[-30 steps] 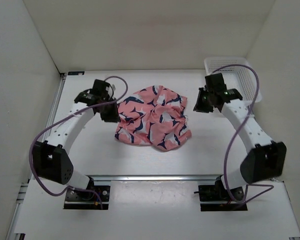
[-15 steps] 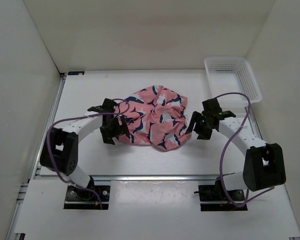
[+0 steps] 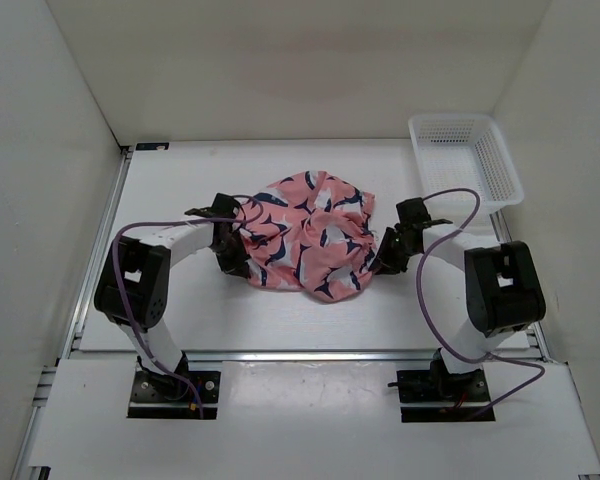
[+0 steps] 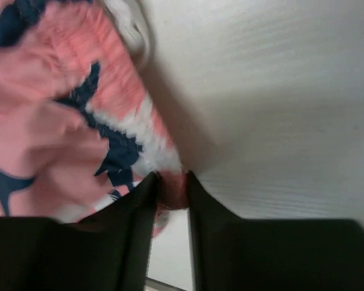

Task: Fold and stack the shorts
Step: Move the shorts to the center of the board, then flatten the shorts out

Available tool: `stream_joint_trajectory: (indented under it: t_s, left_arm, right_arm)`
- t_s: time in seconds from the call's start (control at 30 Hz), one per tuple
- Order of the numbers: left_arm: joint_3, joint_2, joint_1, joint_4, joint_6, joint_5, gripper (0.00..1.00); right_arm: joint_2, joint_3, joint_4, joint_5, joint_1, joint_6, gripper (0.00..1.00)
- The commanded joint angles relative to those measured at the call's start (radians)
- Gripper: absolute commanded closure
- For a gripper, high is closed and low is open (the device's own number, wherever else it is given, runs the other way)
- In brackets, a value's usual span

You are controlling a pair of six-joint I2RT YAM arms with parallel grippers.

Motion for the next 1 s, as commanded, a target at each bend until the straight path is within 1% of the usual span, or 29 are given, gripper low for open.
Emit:
stream_joint_trajectory:
  t_s: [0.0, 0.03, 0.07, 0.1, 0.13, 0.17, 0.2, 0.23, 0.27, 0.3, 0.33, 0.37, 0.4, 0.43, 0.5, 0.53, 0.57, 0.6, 0.63, 0.67, 0.7, 0.73, 0.77, 0.8, 0.83, 0.87, 0.9, 0.93, 0.97]
  left_arm:
    - [0.059, -0.059, -0.004, 0.02, -0.001, -0.001, 0.9]
    - [0.072, -0.059, -0.004, 0.004, -0.001, -0.001, 0.9]
    - [0.11, -0.073, 0.023, -0.011, 0.021, -0.001, 0.9]
    - [0.14, -0.082, 0.039, -0.046, 0.035, -0.001, 0.9]
    - [0.182, -0.082, 0.055, -0.066, 0.048, -0.001, 0.9]
    - [0.301, -0.072, 0.097, -0.098, 0.084, -0.015, 0.9]
    - [0.378, -0.058, 0.118, -0.136, 0.101, -0.039, 0.9]
    - [0.465, -0.041, 0.141, -0.22, 0.118, -0.049, 0.9]
    - [0.557, -0.024, 0.187, -0.262, 0.144, -0.049, 0.9]
    - [0.751, 0.014, 0.21, -0.302, 0.155, -0.058, 0.9]
    - [0.853, 0.033, 0.232, -0.342, 0.155, -0.058, 0.9]
    - [0.951, 0.051, 0.268, -0.411, 0.167, -0.046, 0.9]
    - [1.121, 0.08, 0.287, -0.437, 0.167, -0.027, 0.9]
    - [1.186, 0.08, 0.305, -0.453, 0.167, -0.015, 0.9]
    - [1.28, 0.076, 0.358, -0.482, 0.177, 0.034, 0.9]
    - [1.267, 0.054, 0.371, -0.482, 0.177, 0.046, 0.9]
    - [1.236, 0.03, 0.382, -0.461, 0.177, 0.057, 0.9]
    - [1.189, -0.036, 0.395, -0.442, 0.177, 0.057, 0.9]
    - [1.067, -0.07, 0.395, -0.406, 0.177, 0.068, 0.9]
    - [0.997, -0.105, 0.395, -0.392, 0.177, 0.068, 0.9]
    - [0.848, -0.175, 0.395, -0.375, 0.187, 0.057, 0.9]
    - [0.764, -0.211, 0.395, -0.346, 0.187, 0.048, 0.9]
    - [0.675, -0.249, 0.395, -0.323, 0.187, 0.048, 0.9]
    - [0.583, -0.286, 0.395, -0.297, 0.187, 0.048, 0.9]
    - [0.402, -0.358, 0.395, -0.274, 0.175, 0.037, 0.9]
    - [0.31, -0.393, 0.395, -0.228, 0.175, 0.037, 0.76]
    - [0.224, -0.424, 0.395, -0.206, 0.175, 0.037, 0.58]
    - [0.088, -0.459, 0.395, -0.192, 0.175, 0.054, 0.38]
    - [0.04, -0.46, 0.395, -0.192, 0.175, 0.072, 0.24]
  right_arm:
    - [0.029, 0.088, 0.021, 0.029, 0.023, -0.008, 0.74]
    - [0.029, 0.117, -0.011, 0.046, 0.023, -0.018, 0.83]
    - [0.038, 0.153, -0.028, 0.061, 0.023, -0.031, 0.94]
    - [0.038, 0.195, -0.045, 0.093, 0.012, -0.04, 0.98]
    - [0.049, 0.311, -0.089, 0.106, 0.012, -0.04, 1.0]
    - [0.078, 0.387, -0.115, 0.106, -0.003, -0.069, 1.0]
    - [0.099, 0.474, -0.148, 0.116, -0.017, -0.069, 1.0]
    - [0.145, 0.665, -0.18, 0.116, -0.017, -0.086, 1.0]
    - [0.171, 0.767, -0.247, 0.136, -0.031, -0.096, 1.0]
    - [0.196, 0.867, -0.278, 0.136, -0.041, -0.097, 1.0]
    - [0.237, 1.053, -0.306, 0.136, -0.041, -0.097, 1.0]
    - [0.254, 1.138, -0.35, 0.146, -0.052, -0.097, 1.0]
    - [0.266, 1.212, -0.366, 0.146, -0.063, -0.097, 1.0]
    - [0.267, 1.318, -0.376, 0.146, -0.063, -0.097, 1.0]
    - [0.244, 1.365, -0.389, 0.146, -0.072, -0.097, 1.0]
    - [0.224, 1.365, -0.389, 0.146, -0.072, -0.097, 1.0]
    - [0.202, 1.331, -0.389, 0.156, -0.072, -0.097, 1.0]
    - [0.151, 1.298, -0.389, 0.156, -0.072, -0.107, 1.0]
    - [0.12, 1.253, -0.375, 0.169, -0.072, -0.107, 1.0]
    - [0.087, 1.137, -0.36, 0.178, -0.072, -0.107, 1.0]
    - [0.016, 1.065, -0.346, 0.187, -0.072, -0.107, 1.0]
    - [-0.021, 0.985, -0.329, 0.187, -0.072, -0.107, 1.0]
    - [-0.058, 0.822, -0.315, 0.201, -0.072, -0.107, 1.0]
    - [-0.136, 0.731, -0.274, 0.213, -0.072, -0.08, 1.0]
    - [-0.181, 0.636, -0.243, 0.225, -0.063, -0.071, 0.88]
    - [-0.219, 0.451, -0.211, 0.247, -0.051, -0.071, 0.71]
    - [-0.285, 0.372, -0.186, 0.268, -0.051, -0.058, 0.53]
    - [-0.31, 0.31, -0.186, 0.284, -0.04, -0.058, 0.31]
    - [-0.33, 0.264, -0.186, 0.296, -0.04, -0.048, 0.27]
